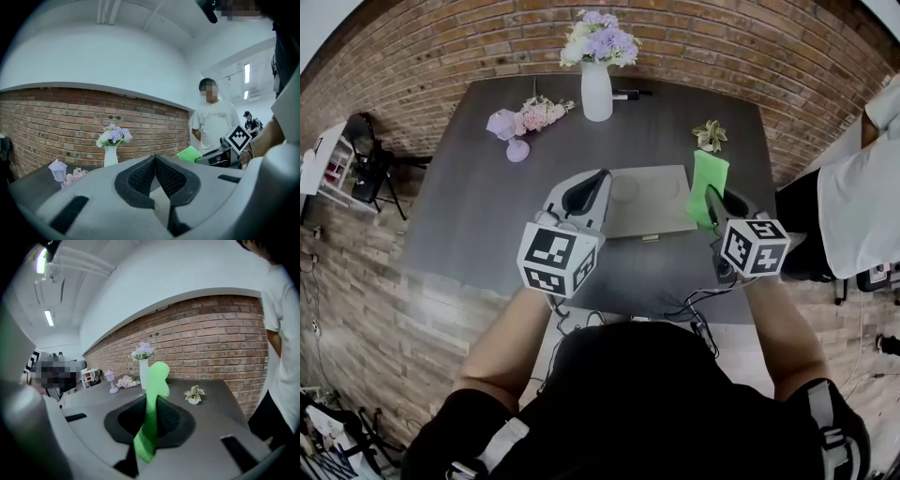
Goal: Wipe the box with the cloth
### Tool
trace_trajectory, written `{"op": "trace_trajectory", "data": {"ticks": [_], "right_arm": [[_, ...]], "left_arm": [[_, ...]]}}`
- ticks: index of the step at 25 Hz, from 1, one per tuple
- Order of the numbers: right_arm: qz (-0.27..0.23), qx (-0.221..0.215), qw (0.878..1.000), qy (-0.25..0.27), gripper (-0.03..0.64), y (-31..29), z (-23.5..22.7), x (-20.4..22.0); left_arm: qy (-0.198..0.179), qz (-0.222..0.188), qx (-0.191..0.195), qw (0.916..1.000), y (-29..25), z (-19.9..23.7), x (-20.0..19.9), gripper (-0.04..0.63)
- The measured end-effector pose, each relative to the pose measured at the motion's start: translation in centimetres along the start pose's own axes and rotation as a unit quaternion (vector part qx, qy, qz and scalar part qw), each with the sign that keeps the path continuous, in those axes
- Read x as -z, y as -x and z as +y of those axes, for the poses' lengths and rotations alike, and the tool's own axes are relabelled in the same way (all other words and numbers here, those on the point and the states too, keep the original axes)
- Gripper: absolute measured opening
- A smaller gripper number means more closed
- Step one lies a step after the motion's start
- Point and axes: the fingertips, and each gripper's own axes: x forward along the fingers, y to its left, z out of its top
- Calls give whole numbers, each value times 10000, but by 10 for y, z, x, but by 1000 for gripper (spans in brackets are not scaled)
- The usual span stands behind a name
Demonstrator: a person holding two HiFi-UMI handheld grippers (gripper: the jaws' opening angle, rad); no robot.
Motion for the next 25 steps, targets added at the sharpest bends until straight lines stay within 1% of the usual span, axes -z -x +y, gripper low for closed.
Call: {"op": "trace_trajectory", "data": {"ticks": [10, 25], "right_arm": [[-134, 40, 9999, 86, 38, -3, 8, -11], [-107, 72, 9999, 85, 38, 0, 9, -9]], "left_arm": [[3, -37, 62, 10000, -5, 3, -6, 9], [-20, -30, 131, 9999, -4, 2, -6, 9]]}}
